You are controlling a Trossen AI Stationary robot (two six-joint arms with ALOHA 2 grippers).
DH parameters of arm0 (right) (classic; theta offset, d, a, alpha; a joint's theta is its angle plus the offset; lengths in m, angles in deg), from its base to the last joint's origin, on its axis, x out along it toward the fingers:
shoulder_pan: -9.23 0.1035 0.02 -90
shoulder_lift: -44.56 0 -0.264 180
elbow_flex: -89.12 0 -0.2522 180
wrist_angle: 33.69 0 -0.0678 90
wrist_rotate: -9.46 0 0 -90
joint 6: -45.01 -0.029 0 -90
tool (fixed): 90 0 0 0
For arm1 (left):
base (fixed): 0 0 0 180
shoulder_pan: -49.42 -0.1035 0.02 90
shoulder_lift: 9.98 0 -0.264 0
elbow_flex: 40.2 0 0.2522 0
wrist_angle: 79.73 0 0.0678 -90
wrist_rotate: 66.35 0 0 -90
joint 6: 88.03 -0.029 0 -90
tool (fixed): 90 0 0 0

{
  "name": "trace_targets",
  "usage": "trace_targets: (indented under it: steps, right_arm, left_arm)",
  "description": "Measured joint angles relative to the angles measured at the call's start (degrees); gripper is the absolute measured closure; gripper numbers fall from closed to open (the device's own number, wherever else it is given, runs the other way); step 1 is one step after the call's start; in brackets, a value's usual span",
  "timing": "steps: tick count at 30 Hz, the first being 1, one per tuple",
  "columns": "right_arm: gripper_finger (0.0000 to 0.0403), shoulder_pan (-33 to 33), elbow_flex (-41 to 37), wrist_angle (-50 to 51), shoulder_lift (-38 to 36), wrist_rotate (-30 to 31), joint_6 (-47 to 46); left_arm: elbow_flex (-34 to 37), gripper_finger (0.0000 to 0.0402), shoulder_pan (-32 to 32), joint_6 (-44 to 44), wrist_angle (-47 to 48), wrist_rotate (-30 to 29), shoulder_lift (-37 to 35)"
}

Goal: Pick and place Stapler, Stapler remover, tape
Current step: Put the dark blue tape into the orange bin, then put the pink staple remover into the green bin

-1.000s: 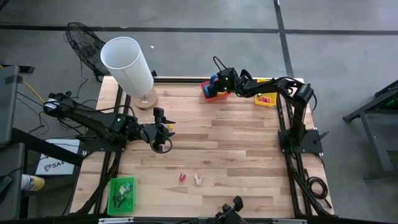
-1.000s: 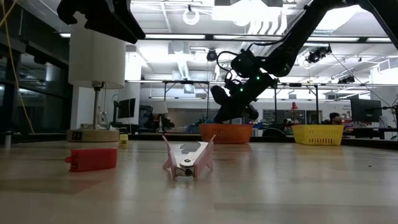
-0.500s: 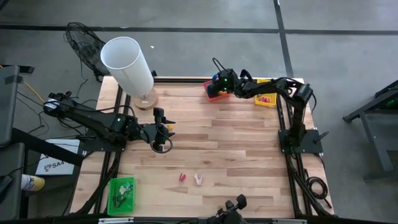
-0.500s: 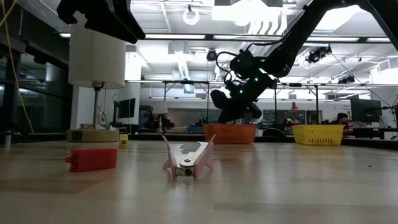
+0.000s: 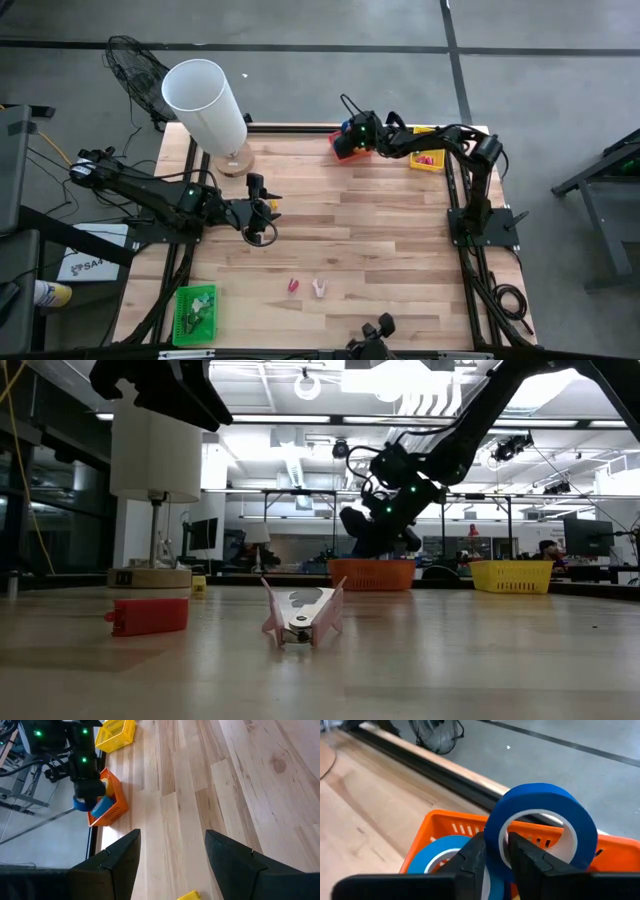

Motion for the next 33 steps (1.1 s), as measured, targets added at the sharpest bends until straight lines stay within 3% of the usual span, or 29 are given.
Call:
trace_targets:
  steps: [7,14,26,33]
  right_arm:
    - [0.0272,0.0,0.0,0.2,0.0,-4.8,0.2]
    - [0.0227,0.0,0.0,0.0,0.0,-5.2,1.2]
    - [0.0176,-0.1,0.0,1.1,-1.5,-6.3,2.5]
    - [0.0167,-0.1,0.0,8.1,-5.6,-6.7,2.9]
  left_arm:
    - [0.0,0.0184,0.0,0.2,0.3,0.0,0.0]
    - [0.0,0.0184,0.0,0.5,0.5,0.1,0.0]
    - [0.0,0.0184,0.0,0.6,0.7,0.2,0.0]
    - [0.0,0.0184,0.0,0.8,0.7,0.2,0.0]
